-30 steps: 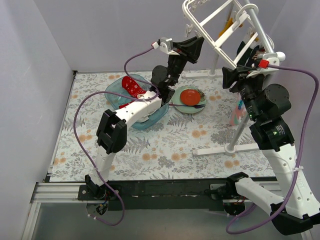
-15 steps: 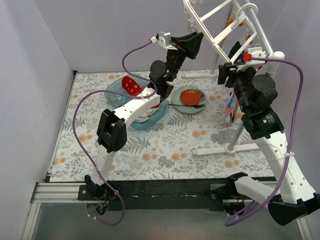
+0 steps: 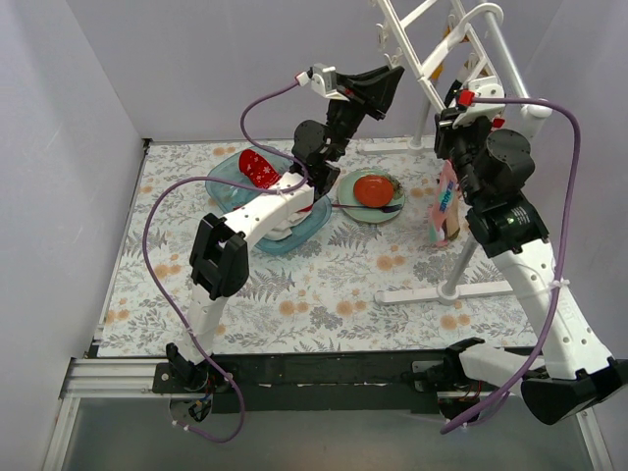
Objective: Remove the socks clipped to the hanger
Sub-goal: Remove the sock from the hanger.
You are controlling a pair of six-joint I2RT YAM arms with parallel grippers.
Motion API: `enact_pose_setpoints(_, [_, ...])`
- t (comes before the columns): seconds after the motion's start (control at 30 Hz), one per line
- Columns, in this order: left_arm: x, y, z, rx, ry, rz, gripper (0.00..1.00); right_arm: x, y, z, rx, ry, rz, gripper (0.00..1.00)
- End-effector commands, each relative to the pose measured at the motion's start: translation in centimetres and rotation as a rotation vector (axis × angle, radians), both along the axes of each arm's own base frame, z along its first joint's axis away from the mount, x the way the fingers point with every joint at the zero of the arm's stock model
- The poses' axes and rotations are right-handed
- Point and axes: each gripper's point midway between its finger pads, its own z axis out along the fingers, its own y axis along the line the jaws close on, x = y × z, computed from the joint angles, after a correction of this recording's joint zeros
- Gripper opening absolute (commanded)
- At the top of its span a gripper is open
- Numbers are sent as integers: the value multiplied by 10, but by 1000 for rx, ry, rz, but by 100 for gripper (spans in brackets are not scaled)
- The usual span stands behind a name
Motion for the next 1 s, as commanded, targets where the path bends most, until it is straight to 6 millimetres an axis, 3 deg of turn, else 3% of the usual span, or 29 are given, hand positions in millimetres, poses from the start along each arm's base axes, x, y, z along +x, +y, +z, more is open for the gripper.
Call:
enact_pose_setpoints(0.0, [6, 16, 2, 3, 27, 31, 17, -2, 0, 34, 65, -87, 2, 24])
enact_pose_setpoints(0.1, [3, 17, -2, 7, 32, 20, 25, 0, 3, 36, 72, -88, 10, 20])
enact_pose_setpoints(0.13, [4, 16, -12, 16, 52, 14, 28, 1, 3, 38, 76, -91, 12, 20])
enact_pose_setpoints(0.33, [-18, 11, -27, 47, 38, -75, 42, 0, 7, 42, 85, -98, 28, 18])
enact_pose_setpoints(0.53, [-40, -1, -56, 125, 62, -162, 56, 0, 9, 41, 84, -95, 34, 16])
enact_pose_setpoints(0.57, [-45, -7, -72, 151, 82, -179, 58, 0, 10, 41, 86, -95, 36, 16])
enact_pose_setpoints(0.63, [-61, -16, -79, 177, 84, -207, 61, 0, 11, 41, 84, -95, 41, 16])
enact_pose_setpoints(0.83, [-98, -57, -138, 310, 128, -260, 70, -1, 12, 42, 86, -99, 44, 15])
enact_pose_setpoints(0.97, [-107, -81, -172, 371, 170, -277, 74, -2, 13, 40, 86, -96, 45, 14])
